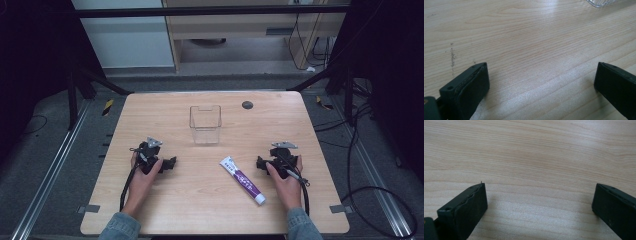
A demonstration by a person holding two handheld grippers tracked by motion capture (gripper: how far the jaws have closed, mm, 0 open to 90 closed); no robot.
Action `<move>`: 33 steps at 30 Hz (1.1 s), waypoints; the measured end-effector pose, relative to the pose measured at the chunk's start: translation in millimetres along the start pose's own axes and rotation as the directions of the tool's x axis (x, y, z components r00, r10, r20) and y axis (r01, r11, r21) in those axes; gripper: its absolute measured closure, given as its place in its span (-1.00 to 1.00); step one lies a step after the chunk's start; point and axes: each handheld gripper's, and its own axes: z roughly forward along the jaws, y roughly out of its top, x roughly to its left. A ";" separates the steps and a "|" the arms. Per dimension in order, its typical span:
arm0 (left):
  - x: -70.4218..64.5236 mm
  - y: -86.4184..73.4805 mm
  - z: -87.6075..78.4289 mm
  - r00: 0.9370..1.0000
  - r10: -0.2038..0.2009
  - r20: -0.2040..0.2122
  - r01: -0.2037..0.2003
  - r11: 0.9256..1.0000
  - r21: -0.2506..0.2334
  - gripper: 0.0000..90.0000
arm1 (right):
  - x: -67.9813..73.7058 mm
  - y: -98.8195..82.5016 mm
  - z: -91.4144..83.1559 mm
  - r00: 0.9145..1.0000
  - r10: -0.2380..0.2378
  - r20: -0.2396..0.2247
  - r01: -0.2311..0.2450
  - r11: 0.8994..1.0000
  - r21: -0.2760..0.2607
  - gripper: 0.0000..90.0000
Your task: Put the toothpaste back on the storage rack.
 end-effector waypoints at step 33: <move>-0.7 0.8 1.0 1.000 -0.005 -0.004 0.005 1.000 -0.001 -1.00 | 23.6 13.2 -62.2 0.950 -0.260 -0.173 0.275 0.959 0.071 -0.53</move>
